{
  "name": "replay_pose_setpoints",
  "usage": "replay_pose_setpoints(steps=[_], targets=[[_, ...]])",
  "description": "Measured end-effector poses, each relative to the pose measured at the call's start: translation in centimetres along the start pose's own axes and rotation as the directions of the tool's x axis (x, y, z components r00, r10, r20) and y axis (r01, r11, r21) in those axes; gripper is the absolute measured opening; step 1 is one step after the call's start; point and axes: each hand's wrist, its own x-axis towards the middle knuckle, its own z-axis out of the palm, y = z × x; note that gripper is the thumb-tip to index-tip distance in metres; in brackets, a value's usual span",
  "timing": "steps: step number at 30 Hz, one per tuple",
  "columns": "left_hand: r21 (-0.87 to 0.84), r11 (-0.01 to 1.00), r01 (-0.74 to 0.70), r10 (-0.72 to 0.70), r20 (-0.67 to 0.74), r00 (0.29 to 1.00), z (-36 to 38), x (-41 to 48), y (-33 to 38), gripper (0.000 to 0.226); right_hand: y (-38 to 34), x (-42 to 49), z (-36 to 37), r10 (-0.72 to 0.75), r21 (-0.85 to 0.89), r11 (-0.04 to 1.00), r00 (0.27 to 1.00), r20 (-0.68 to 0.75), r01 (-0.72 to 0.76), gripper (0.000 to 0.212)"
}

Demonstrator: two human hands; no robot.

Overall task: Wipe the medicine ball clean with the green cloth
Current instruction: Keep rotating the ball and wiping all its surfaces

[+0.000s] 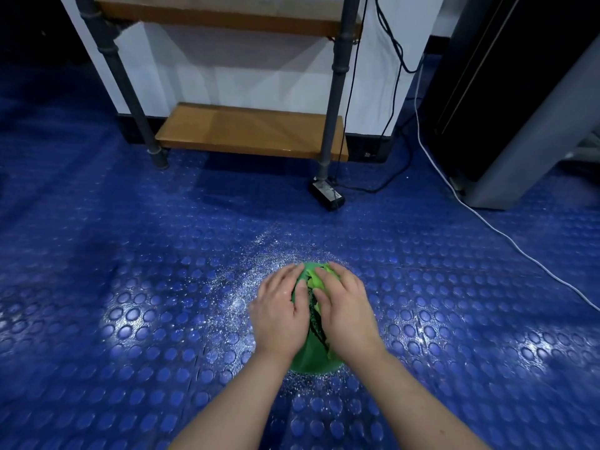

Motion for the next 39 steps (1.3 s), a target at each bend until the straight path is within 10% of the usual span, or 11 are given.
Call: replay_pose_setpoints(steps=[8,19,39], targets=[[0.011,1.000,-0.024,0.024,-0.052,0.998,0.0,-1.5,0.1,0.052,1.3,5.5,-1.1,0.295,0.030,0.953,0.943,0.152,-0.303,0.034],[-0.111,0.994,0.002,-0.005,-0.026,1.000,-0.3,0.3,-1.1,0.054,-0.3,-3.0,2.3,-0.107,-0.021,0.994,0.983,-0.151,0.106,0.040],[-0.050,0.999,0.008,-0.014,-0.120,0.993,0.3,-1.1,-0.4,0.054,1.1,6.1,-1.2,0.419,0.144,0.886,0.893,0.164,-0.441,0.031]])
